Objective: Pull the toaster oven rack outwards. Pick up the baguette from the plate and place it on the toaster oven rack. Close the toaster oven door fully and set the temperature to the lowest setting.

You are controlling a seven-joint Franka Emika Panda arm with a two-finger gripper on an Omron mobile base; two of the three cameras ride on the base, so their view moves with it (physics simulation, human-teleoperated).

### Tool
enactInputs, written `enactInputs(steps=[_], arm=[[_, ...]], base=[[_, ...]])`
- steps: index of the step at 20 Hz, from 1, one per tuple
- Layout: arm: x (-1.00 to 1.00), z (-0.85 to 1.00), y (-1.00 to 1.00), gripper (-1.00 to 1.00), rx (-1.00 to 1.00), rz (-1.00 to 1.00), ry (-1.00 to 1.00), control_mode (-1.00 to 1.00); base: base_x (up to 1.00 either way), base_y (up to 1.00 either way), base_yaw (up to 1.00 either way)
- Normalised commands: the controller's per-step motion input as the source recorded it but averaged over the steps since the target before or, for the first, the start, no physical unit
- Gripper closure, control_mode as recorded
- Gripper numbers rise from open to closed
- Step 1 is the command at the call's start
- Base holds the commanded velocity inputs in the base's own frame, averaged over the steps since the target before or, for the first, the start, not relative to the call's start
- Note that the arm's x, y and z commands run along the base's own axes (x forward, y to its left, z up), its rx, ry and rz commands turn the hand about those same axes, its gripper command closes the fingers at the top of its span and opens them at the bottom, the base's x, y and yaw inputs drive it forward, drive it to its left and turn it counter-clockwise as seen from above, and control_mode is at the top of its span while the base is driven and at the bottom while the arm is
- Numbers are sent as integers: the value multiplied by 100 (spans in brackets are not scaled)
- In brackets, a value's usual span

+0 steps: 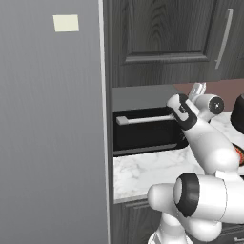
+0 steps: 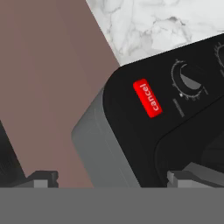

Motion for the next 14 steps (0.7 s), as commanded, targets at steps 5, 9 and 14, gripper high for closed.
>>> enactInputs(steps=[5, 9, 14], arm=[[-12, 26, 0, -100, 0, 0, 0, -100], [-34, 23, 0, -100, 0, 0, 0, -100], [-7, 1, 0, -100, 0, 0, 0, -100]], base=[[0, 0, 0], [0, 0, 0], [0, 0, 0]])
